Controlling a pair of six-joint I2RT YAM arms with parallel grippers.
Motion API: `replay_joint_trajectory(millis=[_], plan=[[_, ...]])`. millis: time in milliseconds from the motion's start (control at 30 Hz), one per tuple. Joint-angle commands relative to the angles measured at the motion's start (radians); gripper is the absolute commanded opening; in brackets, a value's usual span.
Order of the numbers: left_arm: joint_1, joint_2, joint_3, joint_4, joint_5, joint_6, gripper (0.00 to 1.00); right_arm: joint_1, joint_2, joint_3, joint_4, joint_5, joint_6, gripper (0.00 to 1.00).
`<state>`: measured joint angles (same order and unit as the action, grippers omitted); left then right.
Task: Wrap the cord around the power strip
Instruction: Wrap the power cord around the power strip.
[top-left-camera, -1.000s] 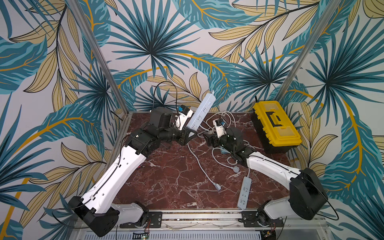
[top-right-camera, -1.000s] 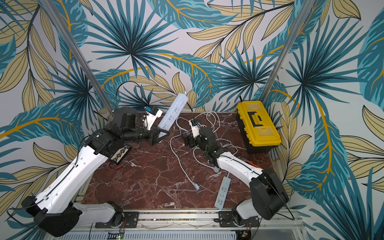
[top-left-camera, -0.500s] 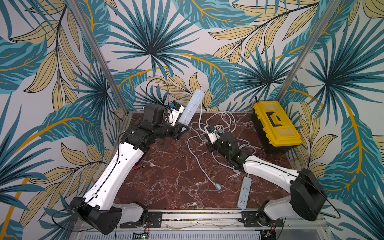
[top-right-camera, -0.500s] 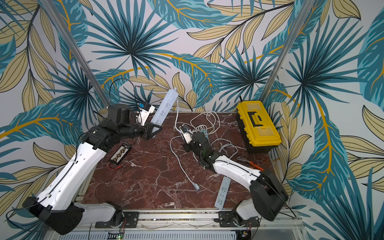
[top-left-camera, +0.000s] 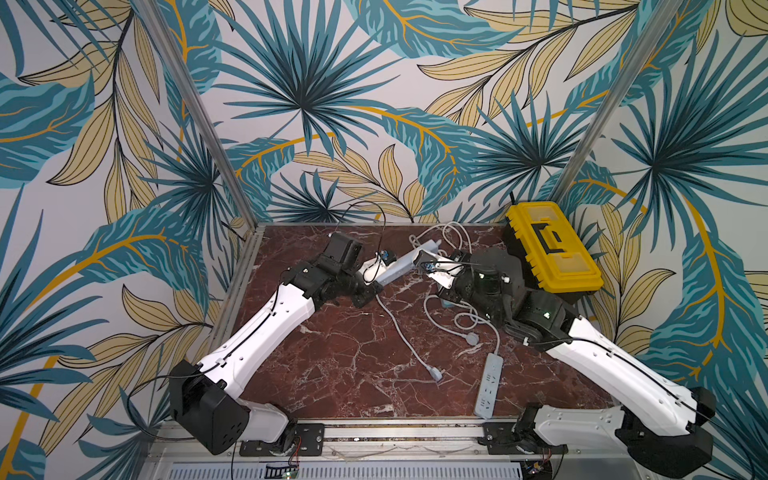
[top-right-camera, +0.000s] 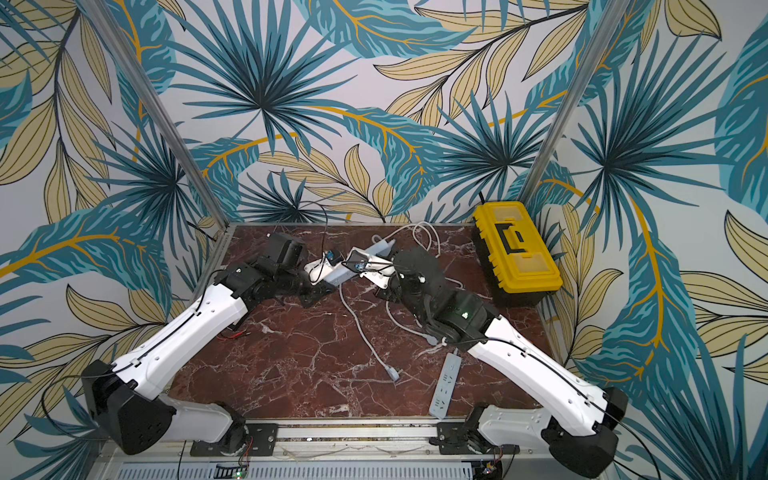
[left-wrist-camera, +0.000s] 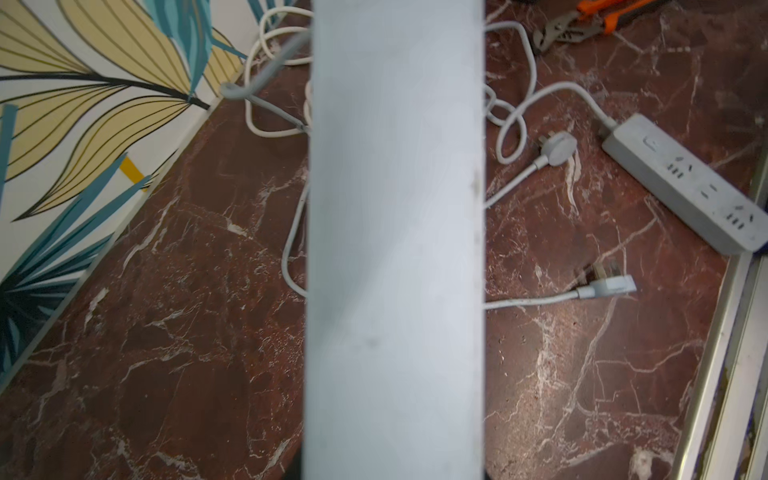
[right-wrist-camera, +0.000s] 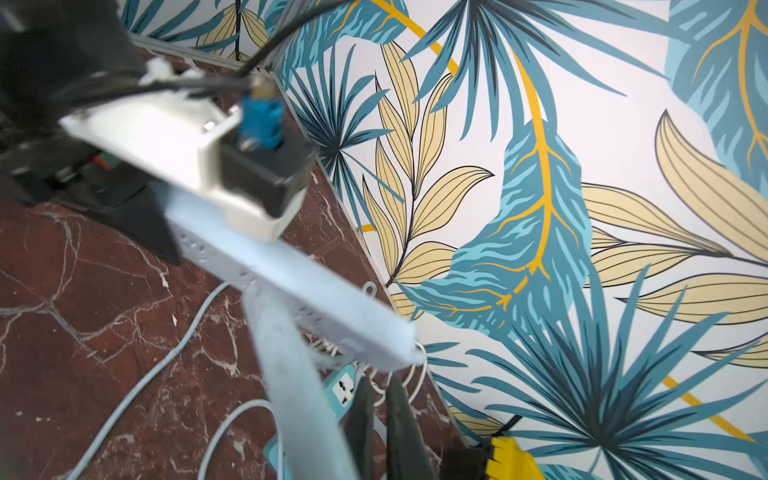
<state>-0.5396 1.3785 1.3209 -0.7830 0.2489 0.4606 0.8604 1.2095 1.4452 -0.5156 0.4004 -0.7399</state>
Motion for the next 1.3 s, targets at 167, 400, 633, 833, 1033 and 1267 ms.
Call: replay_joint_trajectory(millis=[167, 400, 633, 833, 1033, 1267], plan=[[-0.082, -0.102, -0.094, 0.065, 0.076, 0.214, 0.00, -0.160, 0.134, 0.253, -0.363, -0.145, -0.050, 0.00], [-0.203, -0.129, -0.084, 0.118, 0.264, 0.159, 0.00, -0.389, 0.346, 0.453, -0.421, -0.626, 0.051, 0.04], [-0.180, -0.167, -0.041, 0.212, 0.329, 0.071, 0.00, -0.550, 0.495, 0.409, -0.126, -1.068, 0.345, 0.46], [-0.136, -0.154, 0.045, 0.213, 0.343, -0.024, 0.00, -0.567, 0.552, 0.150, 0.444, -1.062, 0.702, 0.68], [-0.093, -0.135, 0.109, 0.212, 0.333, -0.145, 0.00, -0.570, 0.651, 0.038, 0.742, -0.902, 0.898, 0.73], [-0.044, -0.112, 0.170, 0.259, 0.275, -0.294, 0.00, -0.567, 0.717, -0.046, 0.944, -0.788, 1.007, 0.57]])
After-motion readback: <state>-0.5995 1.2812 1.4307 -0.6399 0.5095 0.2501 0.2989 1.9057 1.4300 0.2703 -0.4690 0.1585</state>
